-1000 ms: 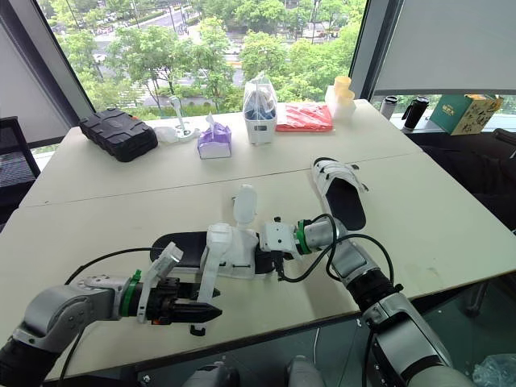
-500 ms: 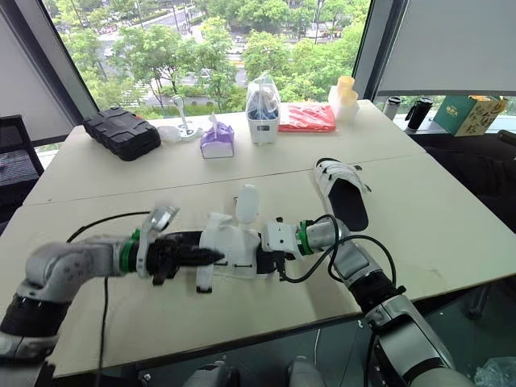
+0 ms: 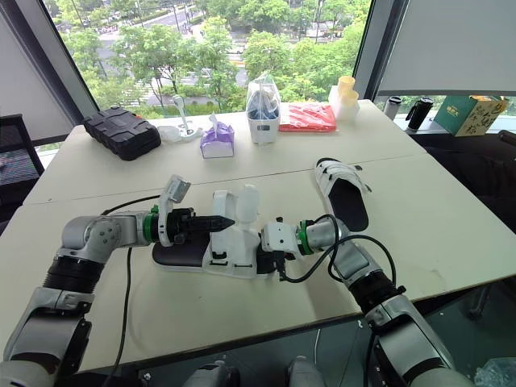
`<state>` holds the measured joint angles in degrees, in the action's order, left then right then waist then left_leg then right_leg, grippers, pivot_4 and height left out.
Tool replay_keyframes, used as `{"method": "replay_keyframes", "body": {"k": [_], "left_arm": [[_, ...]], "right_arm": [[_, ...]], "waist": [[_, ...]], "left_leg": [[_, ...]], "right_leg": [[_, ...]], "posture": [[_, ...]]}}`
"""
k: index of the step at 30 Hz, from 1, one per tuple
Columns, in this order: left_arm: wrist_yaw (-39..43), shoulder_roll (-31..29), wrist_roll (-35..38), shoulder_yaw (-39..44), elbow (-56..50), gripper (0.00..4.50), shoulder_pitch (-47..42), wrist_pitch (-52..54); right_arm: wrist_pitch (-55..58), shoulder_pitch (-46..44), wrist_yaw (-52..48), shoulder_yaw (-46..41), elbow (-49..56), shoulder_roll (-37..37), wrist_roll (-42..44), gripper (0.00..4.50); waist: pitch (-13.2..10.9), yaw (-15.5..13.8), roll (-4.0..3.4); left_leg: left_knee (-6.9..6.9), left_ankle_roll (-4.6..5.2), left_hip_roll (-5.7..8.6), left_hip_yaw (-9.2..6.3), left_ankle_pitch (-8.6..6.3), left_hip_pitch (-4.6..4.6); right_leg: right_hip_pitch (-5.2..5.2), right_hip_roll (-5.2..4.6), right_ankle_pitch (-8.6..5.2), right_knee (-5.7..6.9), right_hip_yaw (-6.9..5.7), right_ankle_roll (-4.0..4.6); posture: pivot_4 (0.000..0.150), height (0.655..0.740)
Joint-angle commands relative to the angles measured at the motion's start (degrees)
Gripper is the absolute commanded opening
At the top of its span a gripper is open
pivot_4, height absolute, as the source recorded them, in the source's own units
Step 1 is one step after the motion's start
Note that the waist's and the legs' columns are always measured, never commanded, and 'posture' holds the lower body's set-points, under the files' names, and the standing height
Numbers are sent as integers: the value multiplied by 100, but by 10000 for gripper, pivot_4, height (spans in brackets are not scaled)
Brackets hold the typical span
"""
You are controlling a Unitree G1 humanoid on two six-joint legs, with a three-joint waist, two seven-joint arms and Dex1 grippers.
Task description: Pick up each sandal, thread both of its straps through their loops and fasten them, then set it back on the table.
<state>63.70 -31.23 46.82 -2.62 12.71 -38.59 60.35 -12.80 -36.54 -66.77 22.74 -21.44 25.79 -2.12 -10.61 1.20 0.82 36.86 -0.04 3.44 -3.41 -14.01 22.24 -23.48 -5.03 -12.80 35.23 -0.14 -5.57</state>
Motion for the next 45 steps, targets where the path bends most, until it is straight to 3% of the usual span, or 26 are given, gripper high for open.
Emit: {"method": "replay_keyframes", "body": {"k": [1,21,39,45], "left_arm": [[125,2,-7,90,-102,195,-64,-18],[438,-152,-293,-116,-319,195,32,-169],[808,-97,-1377,-657,-500,195,330,-1672],[1219,-385,-1488,-868,-1024,195,686,-1919]], "right_arm": [[150,95,34,136,-135,39,-261,0],[182,95,32,143,-105,9,-244,0],[269,148,32,123,50,41,-223,0],[280,154,91,125,71,24,-248,0]], "waist": [[0,0,0],[0,0,0],[0,-9,0],[0,-1,-1]], "left_leg": [[0,0,-1,0,0,0],[0,-1,-2,-1,-1,0],[-3,-3,-4,-2,-2,7],[-6,-3,-6,-1,-2,8]], "right_leg": [[0,-2,0,0,0,0],[0,-5,0,-1,0,0],[-7,-8,-2,-3,1,3],[-11,-9,-2,-4,5,3]], "posture": [[1500,7400],[1500,7400],[1500,7400],[1500,7400]]}}
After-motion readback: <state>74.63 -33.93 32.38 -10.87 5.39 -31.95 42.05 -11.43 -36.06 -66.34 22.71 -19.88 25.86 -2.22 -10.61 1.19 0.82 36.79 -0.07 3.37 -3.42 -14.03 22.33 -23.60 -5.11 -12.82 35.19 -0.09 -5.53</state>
